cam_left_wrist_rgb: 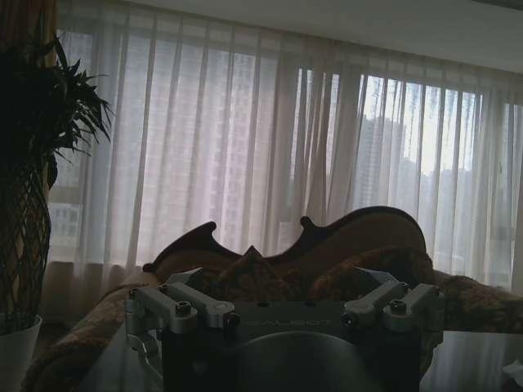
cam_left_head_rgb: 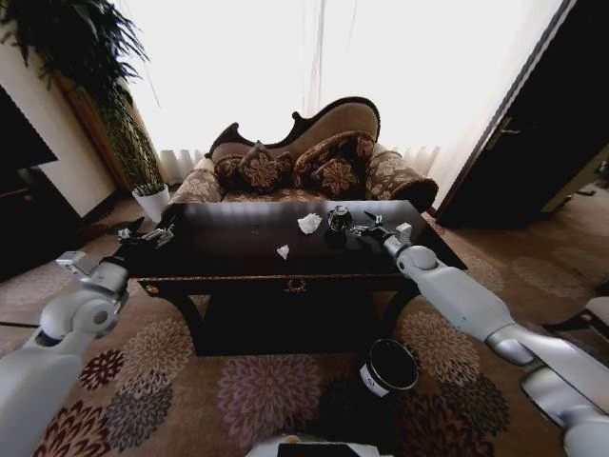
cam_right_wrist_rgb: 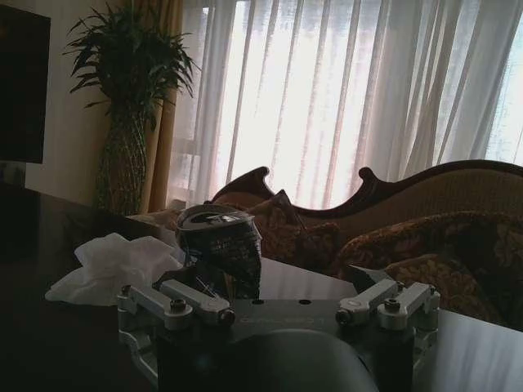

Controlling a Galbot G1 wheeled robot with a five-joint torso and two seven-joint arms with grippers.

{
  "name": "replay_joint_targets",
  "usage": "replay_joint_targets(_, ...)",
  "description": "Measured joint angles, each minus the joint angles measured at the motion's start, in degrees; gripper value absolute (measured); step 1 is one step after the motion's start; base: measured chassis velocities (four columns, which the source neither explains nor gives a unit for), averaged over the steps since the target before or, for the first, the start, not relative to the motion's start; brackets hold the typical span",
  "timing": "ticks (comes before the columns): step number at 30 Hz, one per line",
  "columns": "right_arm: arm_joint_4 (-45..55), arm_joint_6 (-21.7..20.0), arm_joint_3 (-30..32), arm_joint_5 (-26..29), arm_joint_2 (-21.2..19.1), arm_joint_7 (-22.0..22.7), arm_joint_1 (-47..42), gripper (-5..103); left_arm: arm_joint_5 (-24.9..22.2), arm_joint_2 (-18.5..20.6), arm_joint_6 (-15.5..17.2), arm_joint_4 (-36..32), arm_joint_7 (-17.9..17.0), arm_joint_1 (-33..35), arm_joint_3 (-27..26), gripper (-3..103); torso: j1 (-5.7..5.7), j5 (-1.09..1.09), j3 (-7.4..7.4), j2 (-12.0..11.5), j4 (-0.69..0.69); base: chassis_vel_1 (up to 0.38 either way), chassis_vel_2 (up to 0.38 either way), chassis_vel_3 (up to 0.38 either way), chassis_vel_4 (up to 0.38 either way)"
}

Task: Move to the front of the table and place the trash on the table into the trash bin.

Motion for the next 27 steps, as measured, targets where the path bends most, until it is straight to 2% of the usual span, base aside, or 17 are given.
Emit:
replay_joint_targets(9, -1.3, 0.2, -1.3, -0.1, 1.5, 0.0, 1.1, 101, 0.0, 0.0, 0.0, 0.0, 0.0, 0.0, 0.0, 100, 0.0, 0.0, 0.0, 0.0, 0.01, 0.0, 0.0, 0.0, 0.0)
replay_joint_targets(11, -1.9, 0.5, -1.3, -0.1, 1.8, 0.0, 1.0, 91, 0.0, 0.0, 0.0, 0.0, 0.0, 0.0, 0.0, 100, 0.0, 0.0, 0.0, 0.0, 0.0, 0.0, 0.0, 0.0, 0.0)
replay_joint_targets(13, -2.2, 0.8, -1.3, -0.1, 1.9, 0.0, 1.0, 91, 0.0, 0.0, 0.0, 0.0, 0.0, 0.0, 0.0, 100, 0.0, 0.0, 0.0, 0.0, 0.0, 0.0, 0.0, 0.0, 0.0)
replay_joint_targets(16, -2.4, 1.0, -1.3, -0.1, 2.3, 0.0, 1.0, 74, 0.0, 0.0, 0.0, 0.0, 0.0, 0.0, 0.0, 100, 0.0, 0.0, 0.0, 0.0, 0.0, 0.0, 0.0, 0.0, 0.0)
replay_joint_targets(18, -2.4, 1.0, -1.2, -0.1, 2.4, -0.1, 0.9, 74, 0.0, 0.0, 0.0, 0.0, 0.0, 0.0, 0.0, 100, 0.0, 0.0, 0.0, 0.0, 0.0, 0.0, 0.0, 0.0, 0.0)
replay_joint_targets(21, -2.3, 1.1, -1.1, 0.0, 2.5, -0.1, 0.9, 58, 0.0, 0.0, 0.0, 0.0, 0.0, 0.0, 0.0, 100, 0.0, 0.0, 0.0, 0.0, 0.0, 0.0, 0.0, 0.0, 0.0)
replay_joint_targets(22, -2.3, 1.1, -1.1, 0.0, 2.5, -0.1, 0.9, 58, 0.0, 0.0, 0.0, 0.0, 0.0, 0.0, 0.0, 100, 0.0, 0.0, 0.0, 0.0, 0.0, 0.0, 0.0, 0.0, 0.0)
replay_joint_targets(25, -1.9, 1.3, -0.6, 0.1, 2.3, -0.2, 0.4, 42, 0.0, 0.0, 0.0, 0.0, 0.0, 0.0, 0.0, 100, 0.0, 0.0, 0.0, 0.0, 0.0, 0.0, 0.0, 0.0, 0.0)
replay_joint_targets(27, -1.7, 1.3, -0.4, 0.1, 2.2, -0.2, 0.1, 42, 0.0, 0.0, 0.0, 0.0, 0.0, 0.0, 0.0, 100, 0.0, 0.0, 0.0, 0.0, 0.0, 0.0, 0.0, 0.0, 0.0)
